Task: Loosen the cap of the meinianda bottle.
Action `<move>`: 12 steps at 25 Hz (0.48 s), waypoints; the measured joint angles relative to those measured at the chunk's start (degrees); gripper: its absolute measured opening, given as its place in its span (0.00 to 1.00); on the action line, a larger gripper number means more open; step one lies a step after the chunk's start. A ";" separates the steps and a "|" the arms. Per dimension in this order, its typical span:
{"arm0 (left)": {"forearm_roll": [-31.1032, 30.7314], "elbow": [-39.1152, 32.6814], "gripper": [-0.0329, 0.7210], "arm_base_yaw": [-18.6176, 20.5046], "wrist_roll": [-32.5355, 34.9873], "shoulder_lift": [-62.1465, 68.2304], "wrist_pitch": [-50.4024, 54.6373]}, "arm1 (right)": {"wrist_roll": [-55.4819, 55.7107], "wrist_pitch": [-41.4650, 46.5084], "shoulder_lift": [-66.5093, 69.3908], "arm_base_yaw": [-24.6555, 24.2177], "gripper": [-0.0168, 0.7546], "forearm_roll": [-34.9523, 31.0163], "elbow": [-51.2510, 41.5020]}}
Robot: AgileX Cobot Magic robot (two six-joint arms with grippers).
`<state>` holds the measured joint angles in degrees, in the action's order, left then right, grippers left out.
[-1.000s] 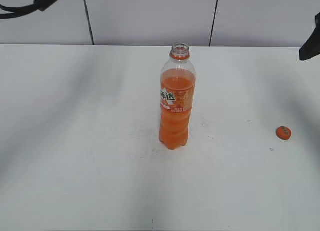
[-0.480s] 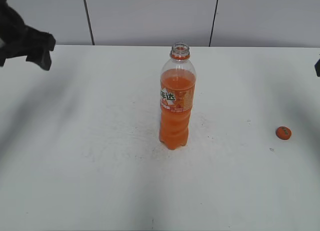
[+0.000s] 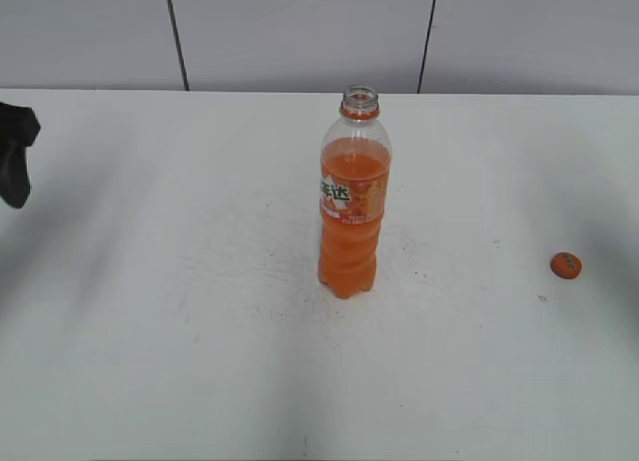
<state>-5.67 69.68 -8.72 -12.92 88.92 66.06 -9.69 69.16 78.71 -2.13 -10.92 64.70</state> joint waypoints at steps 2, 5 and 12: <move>0.00 -3.10 0.81 0.00 0.06 -4.24 1.10 | 0.11 0.05 -2.61 0.00 0.73 0.00 -3.48; 0.00 -8.09 0.80 0.00 0.12 -12.18 1.70 | 0.13 0.11 -7.99 0.00 0.73 0.00 -9.53; -1.38 -18.11 0.78 0.00 0.70 -35.86 3.34 | 0.31 0.35 -23.90 0.00 0.73 0.77 -21.20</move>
<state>-7.05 51.56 -8.72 -12.22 53.06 69.40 -9.39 69.52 54.81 -2.13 -10.14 43.50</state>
